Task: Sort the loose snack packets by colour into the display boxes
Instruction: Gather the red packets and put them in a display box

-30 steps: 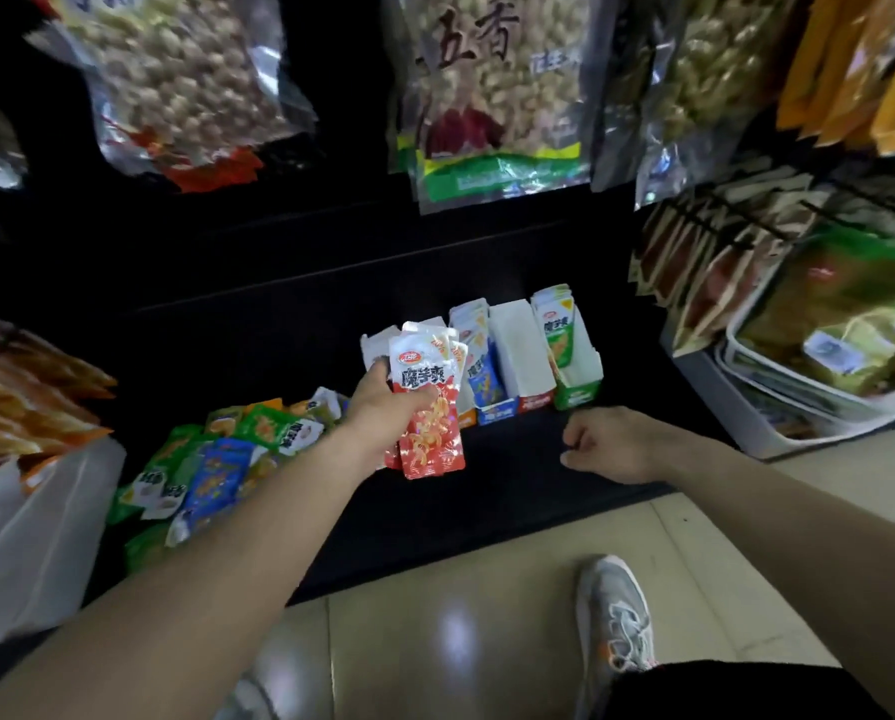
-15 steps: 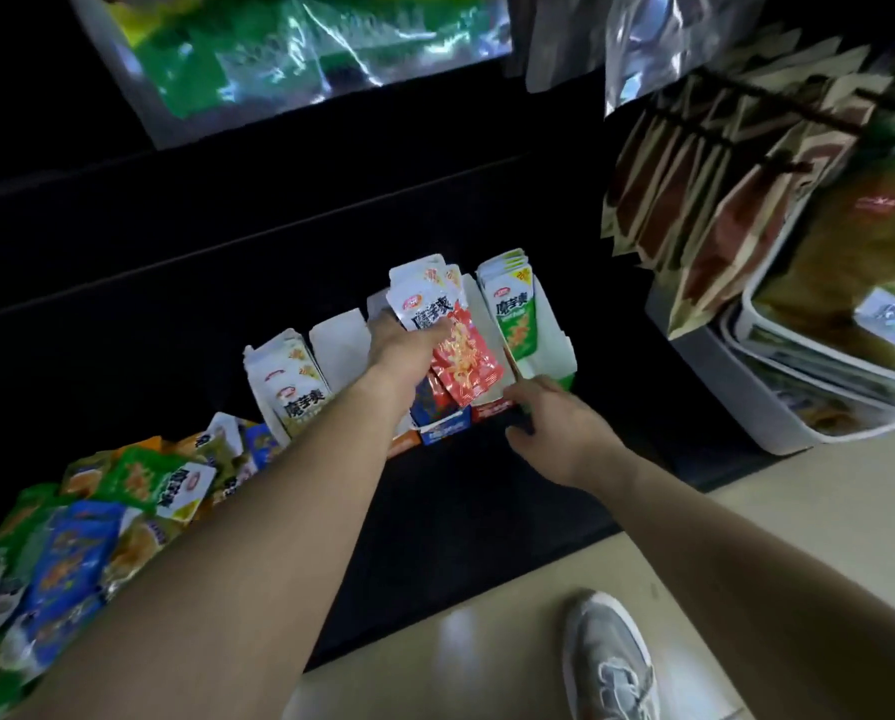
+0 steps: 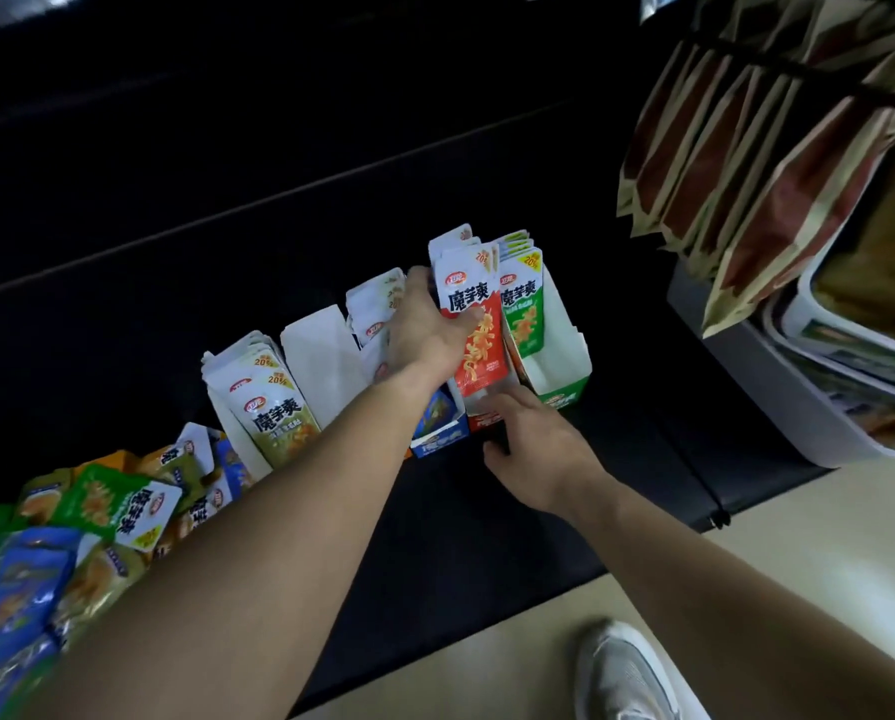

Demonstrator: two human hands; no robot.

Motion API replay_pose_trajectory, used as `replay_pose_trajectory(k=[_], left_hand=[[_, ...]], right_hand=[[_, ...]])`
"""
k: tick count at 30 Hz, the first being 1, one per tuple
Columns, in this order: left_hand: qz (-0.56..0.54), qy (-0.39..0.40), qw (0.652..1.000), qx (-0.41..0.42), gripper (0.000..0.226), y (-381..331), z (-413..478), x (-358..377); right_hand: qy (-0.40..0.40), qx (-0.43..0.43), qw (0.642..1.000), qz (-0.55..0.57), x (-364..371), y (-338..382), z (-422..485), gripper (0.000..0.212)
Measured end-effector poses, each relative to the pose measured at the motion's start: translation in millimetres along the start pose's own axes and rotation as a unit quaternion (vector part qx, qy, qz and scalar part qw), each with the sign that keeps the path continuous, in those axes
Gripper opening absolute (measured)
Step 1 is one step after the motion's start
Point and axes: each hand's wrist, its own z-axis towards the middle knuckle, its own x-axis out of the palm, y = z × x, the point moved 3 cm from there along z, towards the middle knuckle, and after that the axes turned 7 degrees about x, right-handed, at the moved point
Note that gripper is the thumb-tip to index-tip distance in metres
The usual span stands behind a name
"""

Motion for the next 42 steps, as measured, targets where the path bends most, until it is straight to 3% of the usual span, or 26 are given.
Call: replay_pose_trajectory(k=[4, 10, 13, 15, 21, 29, 33, 42], left_hand=[[0.086, 0.004, 0.995, 0.05, 0.052, 1, -4, 7], [0.174, -0.015, 0.983, 0.055, 0.065, 4, -1, 8], [0.12, -0.03, 0.99, 0.067, 0.059, 5, 2, 6], [0.075, -0.032, 0.994, 0.072, 0.066, 8, 1, 3], [0.065, -0.056, 0.991, 0.1, 0.063, 6, 3, -19], [0.077, -0.027, 0.994, 0.069, 0.043, -3, -10, -59], [0.114, 0.028, 0.991, 0.069, 0.038, 4, -39, -88], [0.132, 0.033, 0.99, -0.03, 0.038, 53, -140, -217]], right_hand=[[0.004, 0.0, 1.0, 0.011, 2, -1, 3, 0.051], [0.014, 0.01, 1.0, -0.01, 8, -5, 7, 0.047], [0.02, 0.012, 1.0, -0.011, 7, -6, 10, 0.048], [0.023, 0.017, 0.999, -0.016, 7, -6, 10, 0.047], [0.036, 0.031, 0.998, -0.031, 5, 0, 11, 0.05], [0.004, 0.028, 0.998, -0.061, -8, 25, 13, 0.054], [0.006, 0.029, 0.997, -0.067, -21, 49, 14, 0.057], [0.052, -0.005, 0.995, -0.085, -18, 138, -44, 0.06]])
